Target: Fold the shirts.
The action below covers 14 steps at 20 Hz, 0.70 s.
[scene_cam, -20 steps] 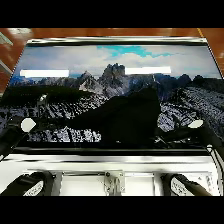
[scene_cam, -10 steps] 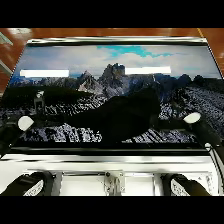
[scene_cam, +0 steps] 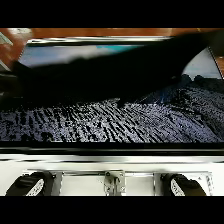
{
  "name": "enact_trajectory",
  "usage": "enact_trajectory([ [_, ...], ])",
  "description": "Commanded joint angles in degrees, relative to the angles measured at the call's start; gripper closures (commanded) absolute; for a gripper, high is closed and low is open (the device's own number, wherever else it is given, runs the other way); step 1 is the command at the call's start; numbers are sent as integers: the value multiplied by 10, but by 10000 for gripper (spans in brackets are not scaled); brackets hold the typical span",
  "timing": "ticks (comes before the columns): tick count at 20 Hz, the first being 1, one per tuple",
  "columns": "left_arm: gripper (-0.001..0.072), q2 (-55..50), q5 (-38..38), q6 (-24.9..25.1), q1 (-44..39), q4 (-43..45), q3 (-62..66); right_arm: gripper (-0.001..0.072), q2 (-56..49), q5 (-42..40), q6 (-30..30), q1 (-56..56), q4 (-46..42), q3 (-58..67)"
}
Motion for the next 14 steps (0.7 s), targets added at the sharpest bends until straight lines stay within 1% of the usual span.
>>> enact_trajectory([
  [1, 661, 69, -38, 6, 14, 33, 70, 659, 16, 61, 62, 0, -97, 147],
  [5, 661, 127, -127, 6, 14, 33, 70, 658, 18, 173, 64, 0, -113, 162],
  [6, 661, 137, -155, 5, 14, 31, 70, 658, 17, 186, 65, 0, -123, 162],
  [9, 661, 146, -266, -1, 14, 16, 47, 658, -2, 203, 99, 0, -154, 162],
  [10, 662, 146, -291, -1, 14, 3, 21, 658, -20, 229, 104, 0, -155, 162],
  [12, 661, 146, -296, -1, 14, -14, -48, 658, -68, 278, 104, 0, -155, 151],
  [14, 662, 132, -280, -17, 15, -14, -134, 658, -128, 289, 104, 1, -155, 115],
])
